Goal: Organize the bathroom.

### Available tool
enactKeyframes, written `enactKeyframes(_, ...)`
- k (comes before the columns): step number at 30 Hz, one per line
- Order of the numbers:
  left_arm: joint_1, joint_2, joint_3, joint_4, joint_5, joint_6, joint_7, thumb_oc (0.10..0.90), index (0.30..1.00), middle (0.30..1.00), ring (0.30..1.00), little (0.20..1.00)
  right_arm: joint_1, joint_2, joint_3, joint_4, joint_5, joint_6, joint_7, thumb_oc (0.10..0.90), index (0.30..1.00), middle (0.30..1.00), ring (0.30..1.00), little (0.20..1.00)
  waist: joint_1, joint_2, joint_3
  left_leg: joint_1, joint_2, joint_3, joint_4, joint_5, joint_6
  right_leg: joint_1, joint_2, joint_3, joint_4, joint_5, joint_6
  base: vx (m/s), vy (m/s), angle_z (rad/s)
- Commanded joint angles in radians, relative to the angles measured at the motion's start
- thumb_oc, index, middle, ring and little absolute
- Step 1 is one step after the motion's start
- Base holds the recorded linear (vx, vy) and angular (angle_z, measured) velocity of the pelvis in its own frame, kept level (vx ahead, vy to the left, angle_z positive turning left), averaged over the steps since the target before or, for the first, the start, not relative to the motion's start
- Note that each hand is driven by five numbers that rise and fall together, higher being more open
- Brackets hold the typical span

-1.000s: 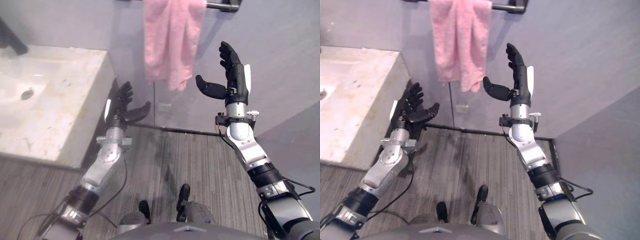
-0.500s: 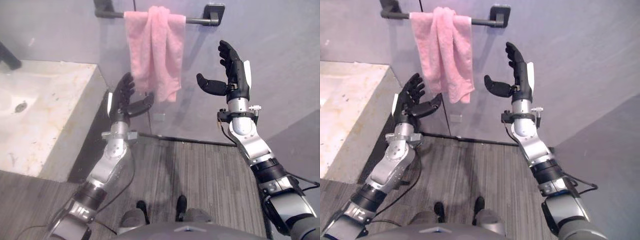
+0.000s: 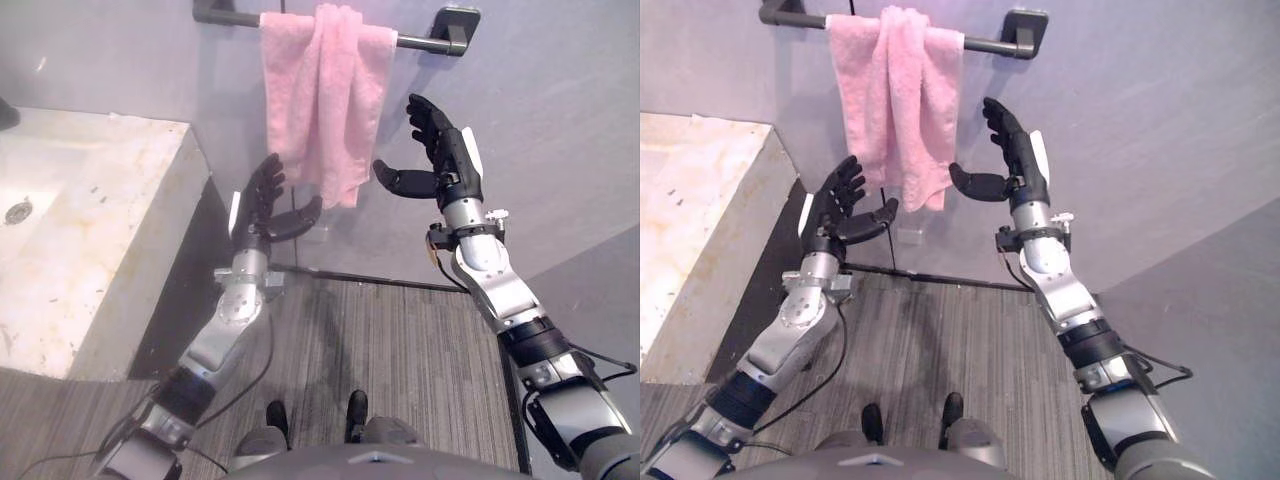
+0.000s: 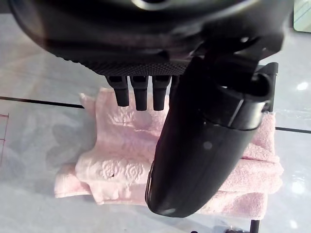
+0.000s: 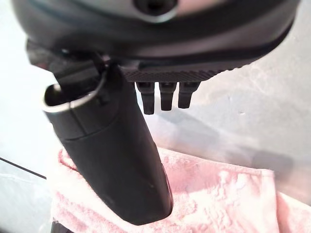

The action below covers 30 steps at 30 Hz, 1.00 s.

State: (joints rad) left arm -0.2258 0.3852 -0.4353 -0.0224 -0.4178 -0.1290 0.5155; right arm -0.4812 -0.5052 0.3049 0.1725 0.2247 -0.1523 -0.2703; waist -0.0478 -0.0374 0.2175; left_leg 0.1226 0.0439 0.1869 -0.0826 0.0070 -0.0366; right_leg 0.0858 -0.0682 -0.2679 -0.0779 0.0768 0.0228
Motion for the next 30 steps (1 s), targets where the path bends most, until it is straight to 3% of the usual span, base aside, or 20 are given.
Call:
enactKeyframes(1, -0.031, 0.009, -0.013, -0.081, 0.084, -0.110, -0.002, 0.800, 0.900, 0.900, 0.900, 0.900, -0.159, -0.033, -0.021, 0.005, 0.053, -0.084, -0.022, 0.800, 0.900, 0.900, 0.900, 0.900, 0.015, 0.005, -0.128, -0.006, 0.002, 0.000, 0.001, -0.030, 0.013, -0.031, -0.028, -0.011, 0.113, -0.116, 0.111, 0.11, 0.090, -0.02)
enactKeyframes(10, 0.017, 0.049, 0.023, -0.095, 0.105, -0.081, -0.008, 0.800, 0.900, 0.900, 0.900, 0.900, -0.231, -0.067, -0.067, 0.122, 0.132, -0.107, -0.033, 0.800, 0.900, 0.900, 0.900, 0.900, 0.052, 0.009, -0.131, -0.007, -0.024, 0.002, 0.002, -0.047, 0.039, -0.049, -0.060, -0.019, 0.186, -0.130, 0.136, 0.10, 0.073, 0.02)
enactKeyframes(18, 0.067, 0.081, 0.069, -0.100, 0.098, -0.067, -0.057, 0.800, 0.900, 0.900, 0.900, 0.900, -0.237, -0.090, -0.100, 0.172, 0.193, -0.130, -0.002, 0.800, 0.900, 0.900, 0.900, 0.900, 0.069, 0.022, -0.114, 0.002, -0.039, -0.006, 0.003, -0.056, 0.059, -0.137, -0.094, -0.021, 0.402, -0.083, 0.144, 0.09, 0.038, 0.03)
enactKeyframes(21, 0.081, 0.090, 0.081, -0.082, 0.092, -0.079, -0.054, 0.800, 0.900, 0.900, 0.900, 0.900, -0.274, -0.091, -0.086, 0.198, 0.243, -0.129, 0.033, 0.800, 0.900, 0.900, 0.900, 0.900, 0.074, 0.012, -0.109, 0.023, -0.034, 0.002, -0.004, -0.058, 0.035, -0.138, -0.092, -0.080, 0.210, -0.060, 0.147, 0.13, -0.151, 0.06)
enactKeyframes(22, 0.085, 0.096, 0.081, -0.091, 0.096, -0.082, -0.037, 0.800, 0.900, 0.900, 0.900, 0.900, -0.296, -0.087, -0.072, 0.202, 0.279, -0.132, 0.052, 0.800, 0.900, 0.900, 0.900, 0.900, 0.080, 0.001, -0.099, 0.036, -0.035, 0.020, -0.002, -0.076, 0.034, -0.162, -0.099, -0.111, 0.144, -0.005, 0.162, 0.12, -0.234, 0.02)
enactKeyframes(23, 0.083, 0.101, 0.077, -0.091, 0.100, -0.089, -0.028, 0.800, 0.900, 0.900, 0.900, 0.900, -0.308, -0.080, -0.063, 0.200, 0.278, -0.131, 0.050, 0.800, 0.900, 0.900, 0.900, 0.900, 0.076, -0.002, -0.088, 0.046, -0.036, 0.021, 0.001, -0.092, 0.040, -0.197, -0.105, -0.095, 0.159, 0.032, 0.168, 0.09, -0.212, -0.10)
enactKeyframes(25, 0.083, 0.102, 0.082, -0.085, 0.104, -0.096, -0.035, 0.800, 0.900, 0.900, 0.900, 0.900, -0.317, -0.082, -0.059, 0.203, 0.290, -0.130, 0.057, 0.800, 0.900, 0.900, 0.900, 0.900, 0.077, -0.005, -0.083, 0.050, -0.033, 0.019, 0.003, -0.094, 0.048, -0.205, -0.098, -0.075, 0.164, 0.024, 0.168, 0.07, -0.148, -0.10)
enactKeyframes(29, 0.081, 0.099, 0.073, -0.064, 0.109, -0.137, -0.035, 0.800, 0.900, 0.900, 0.900, 0.900, -0.338, -0.094, -0.046, 0.233, 0.325, -0.132, 0.091, 0.800, 0.900, 0.900, 0.900, 0.900, 0.075, -0.015, -0.100, 0.040, -0.029, 0.013, 0.005, -0.080, 0.038, -0.147, -0.037, -0.050, 0.083, -0.002, 0.139, 0.07, -0.172, 0.15)
enactKeyframes(30, 0.084, 0.097, 0.083, -0.073, 0.124, -0.147, -0.032, 0.800, 0.900, 0.900, 0.900, 0.900, -0.348, -0.095, -0.032, 0.229, 0.347, -0.123, 0.097, 0.800, 0.900, 0.900, 0.900, 0.900, 0.074, -0.018, -0.115, 0.032, -0.023, 0.014, 0.014, -0.077, 0.030, -0.108, -0.006, -0.020, 0.047, -0.019, 0.118, 0.08, -0.158, 0.17)
